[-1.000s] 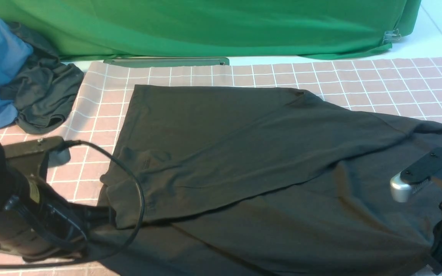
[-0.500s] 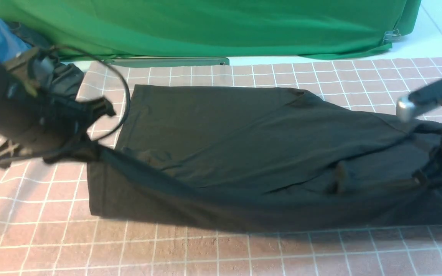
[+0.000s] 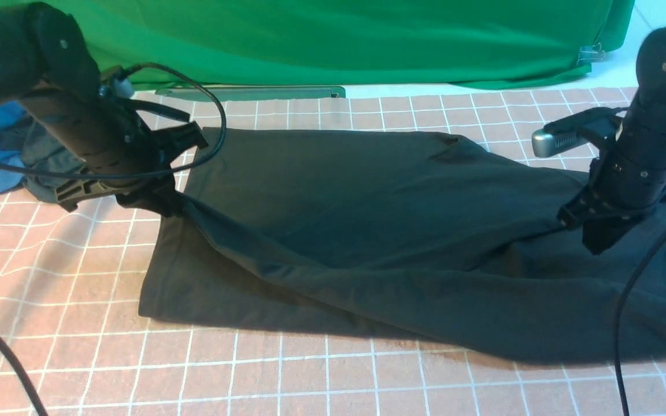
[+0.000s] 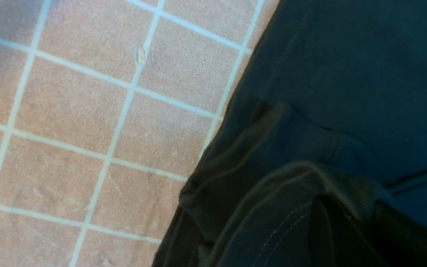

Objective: Fold a long-sleeved shirt over a pink coffee tablecloth.
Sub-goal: 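Fold the black garment in half by bringing its near edge over to the far edge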

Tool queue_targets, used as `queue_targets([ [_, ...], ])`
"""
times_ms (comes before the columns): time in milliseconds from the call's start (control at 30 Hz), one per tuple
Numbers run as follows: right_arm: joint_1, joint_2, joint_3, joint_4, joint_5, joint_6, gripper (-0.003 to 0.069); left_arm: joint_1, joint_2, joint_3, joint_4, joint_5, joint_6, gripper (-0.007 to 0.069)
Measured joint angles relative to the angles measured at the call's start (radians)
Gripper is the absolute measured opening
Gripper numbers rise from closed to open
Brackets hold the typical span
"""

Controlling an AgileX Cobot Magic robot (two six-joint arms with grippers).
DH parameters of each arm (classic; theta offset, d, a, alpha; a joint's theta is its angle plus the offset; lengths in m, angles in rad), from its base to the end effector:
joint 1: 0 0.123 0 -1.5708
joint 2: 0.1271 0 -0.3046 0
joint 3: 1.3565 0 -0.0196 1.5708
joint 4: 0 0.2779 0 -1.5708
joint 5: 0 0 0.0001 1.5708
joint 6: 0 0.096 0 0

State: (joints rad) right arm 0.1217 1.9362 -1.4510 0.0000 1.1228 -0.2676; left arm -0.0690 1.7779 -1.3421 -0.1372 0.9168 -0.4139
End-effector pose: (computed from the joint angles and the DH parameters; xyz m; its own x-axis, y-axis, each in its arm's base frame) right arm 0.4094 0.0501 0.2059 -0.9240 -0.3794 -0.0482 -0.3792 0.9252 -0.0132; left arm 0.3951 -0.0378 0.2433 -0.8833 -0.4147 -0.2187 -0.3643 0.9008 -0.2365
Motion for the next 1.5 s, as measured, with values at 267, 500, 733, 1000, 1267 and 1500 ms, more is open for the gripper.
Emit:
queue_targets([
  [267,0.090,-0.071,0.007,0.057,0.067,-0.183,0.0488,0.000,-0.003,-0.006,-0.001,0.019,0.017,0.0031],
  [500,0.102,-0.040,0.087,0.060,0.081,-0.212,0.0501,0.000,-0.003,-0.006,-0.001,0.025,0.034,0.0031],
  [733,0.103,-0.037,0.113,0.059,0.084,-0.253,0.0382,0.000,-0.003,-0.006,-0.001,0.026,0.050,0.0031],
  [1000,0.103,-0.042,0.102,0.059,0.087,-0.250,0.0054,0.000,-0.003,-0.014,-0.005,0.039,0.053,0.0031],
  [1267,0.051,-0.098,-0.064,0.061,0.083,-0.239,0.0052,0.002,-0.003,-0.175,-0.008,0.085,0.024,0.0031],
  [1500,-0.004,-0.090,-0.185,0.061,-0.014,-0.233,0.0049,0.007,0.027,-0.309,0.012,0.078,-0.019,0.0031],
])
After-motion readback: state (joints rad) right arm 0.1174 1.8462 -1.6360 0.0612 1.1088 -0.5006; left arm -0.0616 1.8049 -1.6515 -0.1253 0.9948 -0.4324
